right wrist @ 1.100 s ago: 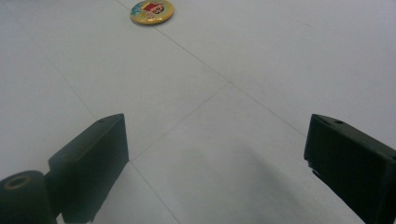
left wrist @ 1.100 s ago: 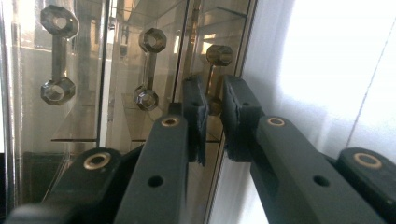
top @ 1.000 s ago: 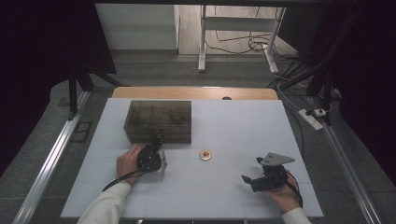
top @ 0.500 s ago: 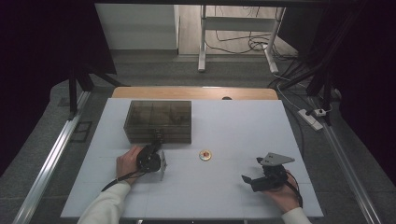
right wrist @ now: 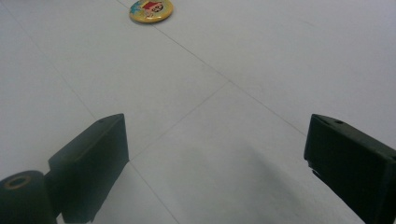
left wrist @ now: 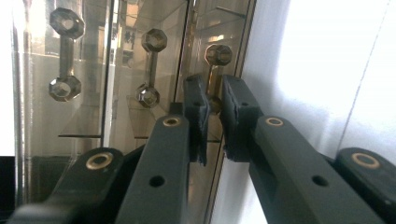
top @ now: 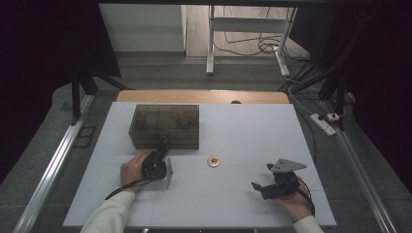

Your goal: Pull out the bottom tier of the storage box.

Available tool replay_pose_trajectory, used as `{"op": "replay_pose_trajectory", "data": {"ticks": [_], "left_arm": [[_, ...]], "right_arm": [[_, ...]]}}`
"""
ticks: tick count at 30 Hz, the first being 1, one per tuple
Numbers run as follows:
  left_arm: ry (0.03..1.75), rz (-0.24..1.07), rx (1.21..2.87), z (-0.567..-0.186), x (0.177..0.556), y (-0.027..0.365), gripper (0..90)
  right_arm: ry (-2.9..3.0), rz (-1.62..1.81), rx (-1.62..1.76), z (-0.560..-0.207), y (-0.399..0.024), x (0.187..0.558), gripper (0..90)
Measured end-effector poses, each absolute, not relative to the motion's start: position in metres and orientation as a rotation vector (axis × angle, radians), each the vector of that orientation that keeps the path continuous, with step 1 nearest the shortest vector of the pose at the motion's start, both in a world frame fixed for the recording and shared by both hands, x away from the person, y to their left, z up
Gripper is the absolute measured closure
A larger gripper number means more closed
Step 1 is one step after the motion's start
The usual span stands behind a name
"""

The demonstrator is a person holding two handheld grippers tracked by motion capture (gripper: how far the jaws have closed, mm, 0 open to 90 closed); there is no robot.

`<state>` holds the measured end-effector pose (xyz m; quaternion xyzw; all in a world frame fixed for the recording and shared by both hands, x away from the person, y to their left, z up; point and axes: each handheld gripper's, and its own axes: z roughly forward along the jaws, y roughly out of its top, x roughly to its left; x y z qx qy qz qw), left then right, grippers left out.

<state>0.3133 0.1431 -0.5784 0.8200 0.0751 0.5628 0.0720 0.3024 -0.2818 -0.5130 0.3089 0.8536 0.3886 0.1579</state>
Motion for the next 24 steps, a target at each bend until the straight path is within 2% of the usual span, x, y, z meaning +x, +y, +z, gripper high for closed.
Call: {"op": "replay_pose_trajectory", "data": {"ticks": [24], "left_arm": [[0.227, 1.704, 2.453, -0.5782, 0.3090, 0.1438, 80.8]], "right_arm": [[2.438, 1.116, 0.884, -0.5123, -0.2825, 0.3021, 6.6]]}}
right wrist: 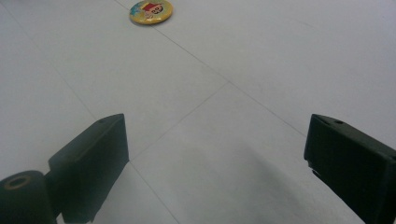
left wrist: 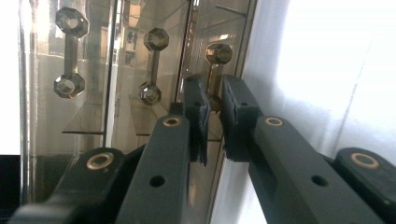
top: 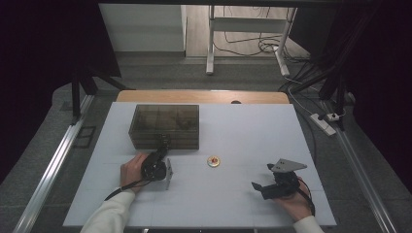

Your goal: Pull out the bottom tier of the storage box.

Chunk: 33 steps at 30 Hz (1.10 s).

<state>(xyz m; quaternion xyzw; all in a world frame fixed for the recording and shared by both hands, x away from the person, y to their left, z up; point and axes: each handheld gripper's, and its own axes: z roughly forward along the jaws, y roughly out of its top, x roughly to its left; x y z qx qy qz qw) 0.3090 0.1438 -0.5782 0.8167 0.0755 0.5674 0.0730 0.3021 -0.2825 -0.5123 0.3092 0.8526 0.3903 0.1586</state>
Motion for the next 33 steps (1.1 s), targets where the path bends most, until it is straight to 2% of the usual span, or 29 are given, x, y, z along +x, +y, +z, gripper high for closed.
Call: {"op": "replay_pose_trajectory", "data": {"ticks": [6, 9, 18, 33], "left_arm": [[0.243, 1.679, 2.451, -0.576, 0.301, 0.144, 79.9], [0.261, 1.653, 2.451, -0.574, 0.298, 0.145, 71.9], [0.405, 1.477, 2.382, -0.557, 0.290, 0.149, 59.3], [0.506, 1.299, 2.386, -0.549, 0.287, 0.153, 48.6]], "right_arm": [[2.438, 1.116, 0.881, -0.513, -0.282, 0.302, 6.6], [2.439, 1.117, 0.881, -0.513, -0.282, 0.303, 6.6], [2.447, 1.118, 0.877, -0.513, -0.280, 0.304, 6.7], [2.445, 1.122, 0.876, -0.513, -0.280, 0.304, 6.8]]}}
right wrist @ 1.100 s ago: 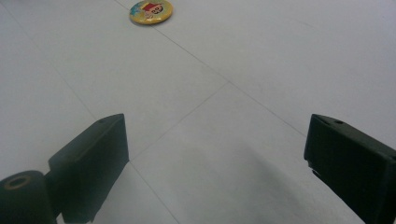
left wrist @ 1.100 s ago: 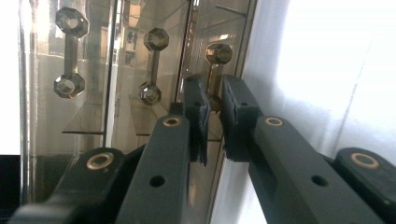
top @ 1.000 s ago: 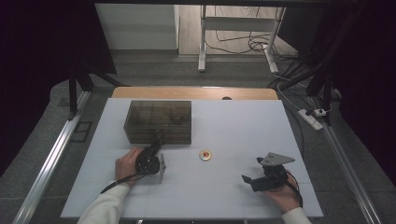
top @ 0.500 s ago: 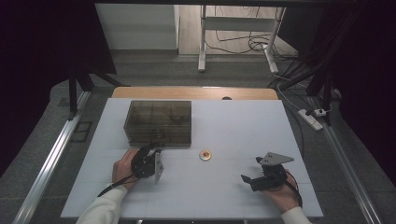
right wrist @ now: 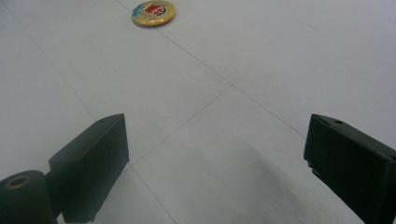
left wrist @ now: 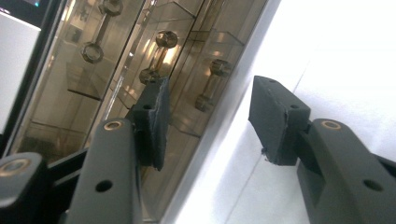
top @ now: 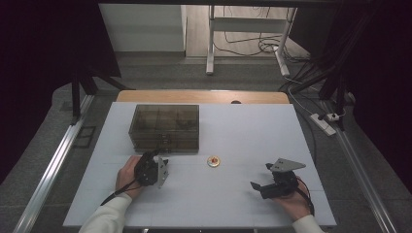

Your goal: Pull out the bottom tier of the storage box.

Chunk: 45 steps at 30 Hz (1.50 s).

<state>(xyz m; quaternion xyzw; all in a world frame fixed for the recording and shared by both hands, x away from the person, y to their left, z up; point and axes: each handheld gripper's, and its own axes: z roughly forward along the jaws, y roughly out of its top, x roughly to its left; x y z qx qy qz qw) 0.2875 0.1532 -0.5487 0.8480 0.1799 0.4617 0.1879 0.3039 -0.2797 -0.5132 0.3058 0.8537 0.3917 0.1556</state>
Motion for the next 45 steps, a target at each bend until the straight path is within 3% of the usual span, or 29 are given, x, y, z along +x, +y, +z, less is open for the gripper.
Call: {"op": "replay_pose_trajectory", "data": {"ticks": [18, 24, 45], "left_arm": [[0.775, 0.816, 2.230, -0.530, 0.283, 0.173, 42.1], [0.877, 0.669, 2.164, -0.526, 0.283, 0.181, 34.1], [1.016, 0.473, 2.109, -0.518, 0.285, 0.199, 25.5]], "right_arm": [[2.447, 1.128, 0.871, -0.513, -0.279, 0.304, 6.8], [2.448, 1.131, 0.871, -0.513, -0.278, 0.304, 6.9], [2.462, 1.138, 0.856, -0.512, -0.268, 0.311, 7.1]]}}
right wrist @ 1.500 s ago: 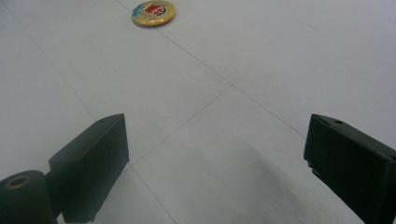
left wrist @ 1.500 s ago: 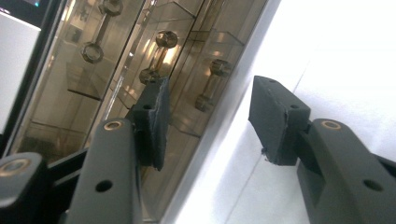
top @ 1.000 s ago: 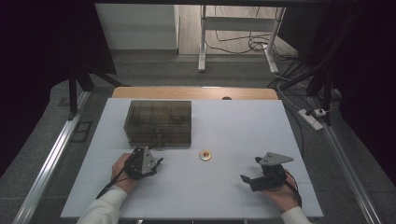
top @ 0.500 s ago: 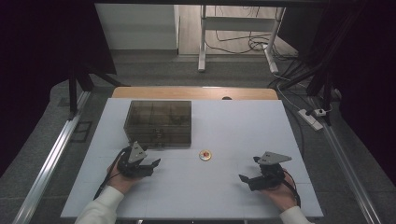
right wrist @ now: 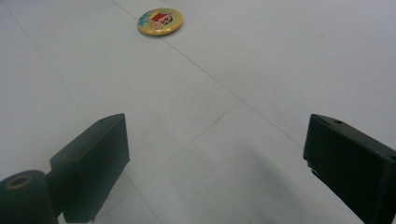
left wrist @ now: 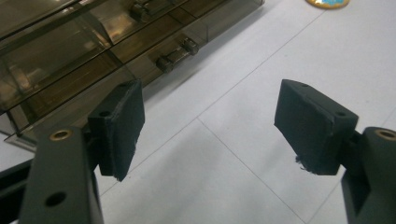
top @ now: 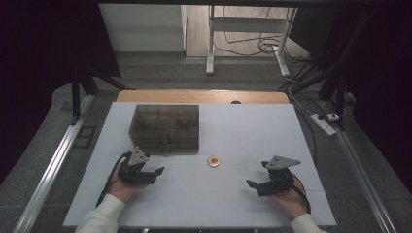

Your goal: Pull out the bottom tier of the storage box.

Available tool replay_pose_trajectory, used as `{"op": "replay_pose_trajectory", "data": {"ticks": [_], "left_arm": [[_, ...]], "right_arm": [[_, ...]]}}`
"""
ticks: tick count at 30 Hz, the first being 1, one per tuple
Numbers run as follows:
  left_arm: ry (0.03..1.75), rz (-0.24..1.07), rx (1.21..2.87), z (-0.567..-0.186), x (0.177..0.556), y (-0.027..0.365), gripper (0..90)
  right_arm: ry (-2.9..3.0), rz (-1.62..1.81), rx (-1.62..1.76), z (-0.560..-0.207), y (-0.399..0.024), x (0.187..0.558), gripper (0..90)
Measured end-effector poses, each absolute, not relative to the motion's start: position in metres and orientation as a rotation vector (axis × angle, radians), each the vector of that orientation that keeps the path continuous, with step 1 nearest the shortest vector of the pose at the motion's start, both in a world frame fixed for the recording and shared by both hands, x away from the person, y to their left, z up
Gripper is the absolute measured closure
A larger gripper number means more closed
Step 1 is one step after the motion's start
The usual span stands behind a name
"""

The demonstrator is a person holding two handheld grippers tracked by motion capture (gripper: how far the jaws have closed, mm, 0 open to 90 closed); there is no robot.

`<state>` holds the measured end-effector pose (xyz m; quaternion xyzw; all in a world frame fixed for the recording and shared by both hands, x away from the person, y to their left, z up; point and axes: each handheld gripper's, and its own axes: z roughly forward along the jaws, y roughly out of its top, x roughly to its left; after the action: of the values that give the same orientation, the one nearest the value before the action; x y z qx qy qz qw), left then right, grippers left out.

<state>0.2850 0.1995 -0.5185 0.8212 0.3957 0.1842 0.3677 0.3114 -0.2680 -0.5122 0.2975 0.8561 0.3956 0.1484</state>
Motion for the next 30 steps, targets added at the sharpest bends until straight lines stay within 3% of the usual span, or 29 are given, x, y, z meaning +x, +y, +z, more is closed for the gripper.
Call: {"op": "replay_pose_trajectory", "data": {"ticks": [30], "left_arm": [[1.137, 0.402, 2.052, -0.514, 0.296, 0.225, 23.3]], "right_arm": [[2.518, 1.227, 0.794, -0.500, -0.214, 0.331, 8.1]]}}
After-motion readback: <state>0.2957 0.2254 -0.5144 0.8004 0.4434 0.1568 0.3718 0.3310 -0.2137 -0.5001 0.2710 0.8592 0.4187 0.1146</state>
